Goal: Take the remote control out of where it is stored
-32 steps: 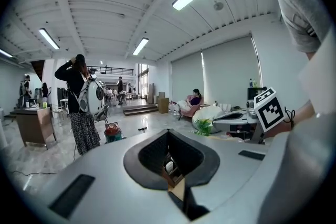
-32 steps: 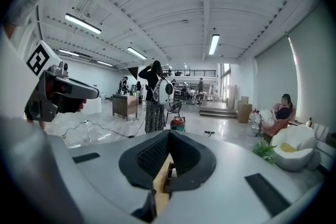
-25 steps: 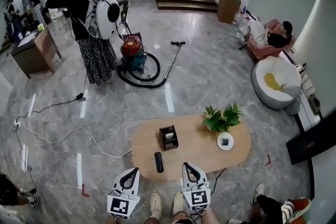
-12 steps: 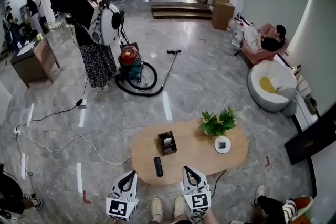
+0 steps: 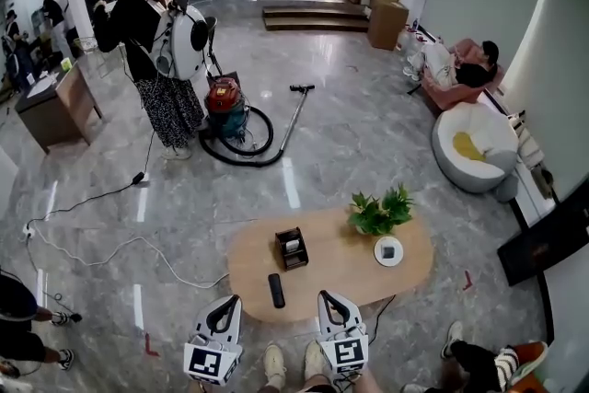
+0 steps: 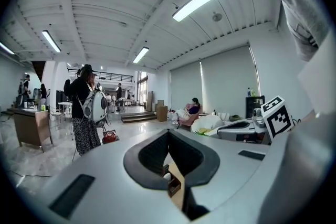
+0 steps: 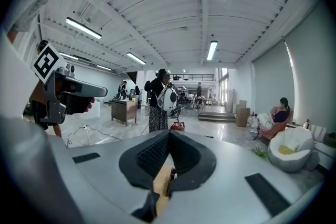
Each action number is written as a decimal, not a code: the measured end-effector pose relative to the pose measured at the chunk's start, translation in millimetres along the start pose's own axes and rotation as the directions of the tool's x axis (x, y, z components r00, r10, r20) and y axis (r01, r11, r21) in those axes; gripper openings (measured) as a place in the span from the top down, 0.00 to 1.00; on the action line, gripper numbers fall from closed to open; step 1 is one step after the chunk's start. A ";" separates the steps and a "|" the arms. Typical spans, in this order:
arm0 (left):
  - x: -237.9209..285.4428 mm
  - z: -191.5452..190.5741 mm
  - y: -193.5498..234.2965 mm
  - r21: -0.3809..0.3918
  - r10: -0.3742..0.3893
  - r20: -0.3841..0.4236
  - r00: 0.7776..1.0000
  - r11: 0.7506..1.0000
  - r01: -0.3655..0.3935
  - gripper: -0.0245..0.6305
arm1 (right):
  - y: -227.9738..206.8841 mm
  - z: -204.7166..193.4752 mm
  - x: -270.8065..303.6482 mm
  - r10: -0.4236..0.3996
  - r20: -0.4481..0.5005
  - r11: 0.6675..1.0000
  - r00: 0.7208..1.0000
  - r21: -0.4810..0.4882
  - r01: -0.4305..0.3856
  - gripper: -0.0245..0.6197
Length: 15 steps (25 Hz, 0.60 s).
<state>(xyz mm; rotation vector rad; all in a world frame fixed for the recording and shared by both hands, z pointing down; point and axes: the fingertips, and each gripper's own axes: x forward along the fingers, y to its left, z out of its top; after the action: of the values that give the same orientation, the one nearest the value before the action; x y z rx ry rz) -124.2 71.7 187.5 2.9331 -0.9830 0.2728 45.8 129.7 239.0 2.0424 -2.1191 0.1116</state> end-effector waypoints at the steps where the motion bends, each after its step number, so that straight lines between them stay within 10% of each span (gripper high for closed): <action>1: 0.8 -0.8 -0.5 -0.004 -0.002 0.000 1.000 1.000 0.002 0.96 | -0.1 -1.5 -0.3 0.000 -0.007 1.000 1.000 -0.001 0.000 0.95; 15: 17.7 -30.4 0.4 -0.028 0.036 -0.057 0.998 0.999 -0.037 0.96 | -12.1 -16.9 14.6 0.040 -0.051 0.998 0.998 -0.045 -0.042 0.95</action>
<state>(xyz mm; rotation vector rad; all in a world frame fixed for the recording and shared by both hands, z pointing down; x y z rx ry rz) -115.2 63.6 220.6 2.8664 -1.0248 0.3380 58.9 118.0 257.3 1.9502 -2.1138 0.1174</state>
